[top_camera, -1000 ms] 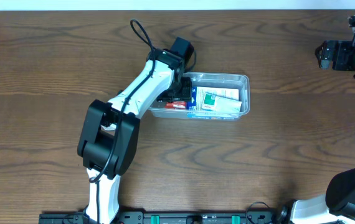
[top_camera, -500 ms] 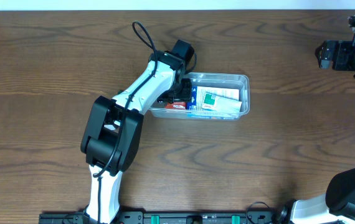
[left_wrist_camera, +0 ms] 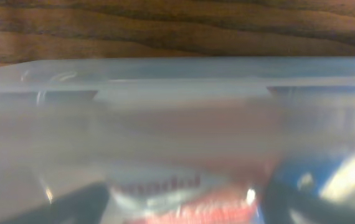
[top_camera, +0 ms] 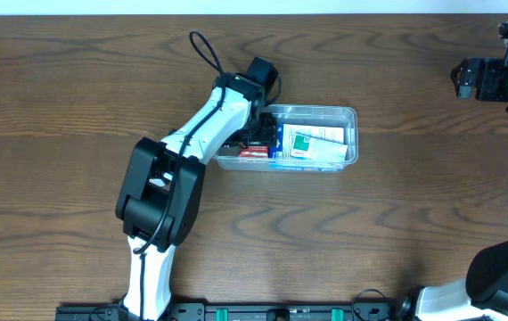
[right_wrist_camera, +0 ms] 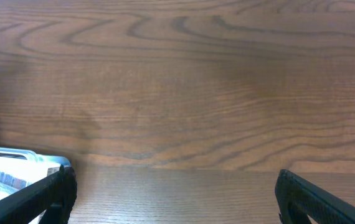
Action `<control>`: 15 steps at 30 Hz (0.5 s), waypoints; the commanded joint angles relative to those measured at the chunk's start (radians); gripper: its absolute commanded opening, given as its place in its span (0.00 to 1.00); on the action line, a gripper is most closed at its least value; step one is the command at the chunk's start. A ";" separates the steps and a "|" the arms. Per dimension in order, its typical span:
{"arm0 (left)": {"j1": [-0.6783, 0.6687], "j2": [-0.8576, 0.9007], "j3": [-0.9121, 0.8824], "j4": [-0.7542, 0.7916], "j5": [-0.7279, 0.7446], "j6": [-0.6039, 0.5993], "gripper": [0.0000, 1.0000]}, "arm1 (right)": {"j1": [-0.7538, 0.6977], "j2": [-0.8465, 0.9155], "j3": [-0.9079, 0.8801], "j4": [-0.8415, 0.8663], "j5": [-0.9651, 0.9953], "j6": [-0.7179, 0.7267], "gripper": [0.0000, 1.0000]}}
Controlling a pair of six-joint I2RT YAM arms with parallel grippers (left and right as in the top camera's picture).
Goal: Pack container
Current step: 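Carry the red box over the container and lower it inside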
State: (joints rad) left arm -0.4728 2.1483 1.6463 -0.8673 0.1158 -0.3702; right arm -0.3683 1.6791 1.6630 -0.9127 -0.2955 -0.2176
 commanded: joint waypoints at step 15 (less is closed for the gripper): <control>-0.003 -0.024 0.080 -0.058 0.007 -0.005 0.78 | -0.005 -0.002 0.009 0.000 -0.007 0.011 0.99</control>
State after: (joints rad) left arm -0.4732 2.1529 1.7016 -0.9188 0.1238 -0.3702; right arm -0.3683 1.6791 1.6630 -0.9127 -0.2958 -0.2176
